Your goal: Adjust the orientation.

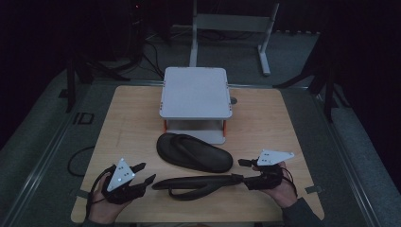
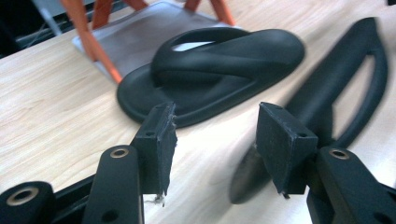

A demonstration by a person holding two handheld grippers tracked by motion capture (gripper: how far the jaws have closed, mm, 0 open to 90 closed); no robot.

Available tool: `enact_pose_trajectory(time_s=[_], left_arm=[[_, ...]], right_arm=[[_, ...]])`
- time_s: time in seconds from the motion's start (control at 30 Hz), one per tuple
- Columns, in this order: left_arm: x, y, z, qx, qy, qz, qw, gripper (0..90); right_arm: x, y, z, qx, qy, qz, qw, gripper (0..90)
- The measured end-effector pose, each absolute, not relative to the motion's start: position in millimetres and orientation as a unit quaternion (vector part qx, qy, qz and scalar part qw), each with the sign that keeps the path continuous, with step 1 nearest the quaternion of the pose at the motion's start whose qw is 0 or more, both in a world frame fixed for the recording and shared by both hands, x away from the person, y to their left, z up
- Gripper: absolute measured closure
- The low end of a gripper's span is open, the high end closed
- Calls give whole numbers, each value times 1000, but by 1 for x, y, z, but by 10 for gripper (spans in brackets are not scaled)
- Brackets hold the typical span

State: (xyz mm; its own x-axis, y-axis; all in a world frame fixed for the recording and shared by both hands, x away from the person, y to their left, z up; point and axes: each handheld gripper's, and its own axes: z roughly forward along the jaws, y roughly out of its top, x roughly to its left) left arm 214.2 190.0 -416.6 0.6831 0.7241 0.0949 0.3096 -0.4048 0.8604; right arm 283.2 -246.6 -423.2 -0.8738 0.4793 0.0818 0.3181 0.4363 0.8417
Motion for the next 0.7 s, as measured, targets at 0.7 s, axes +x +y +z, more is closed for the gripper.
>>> enact_pose_trajectory(time_s=[0.7], left_arm=[[237,161,-455,850,285,174,407,610]], right_arm=[[282,-210,-438,154,889,425,76,406]])
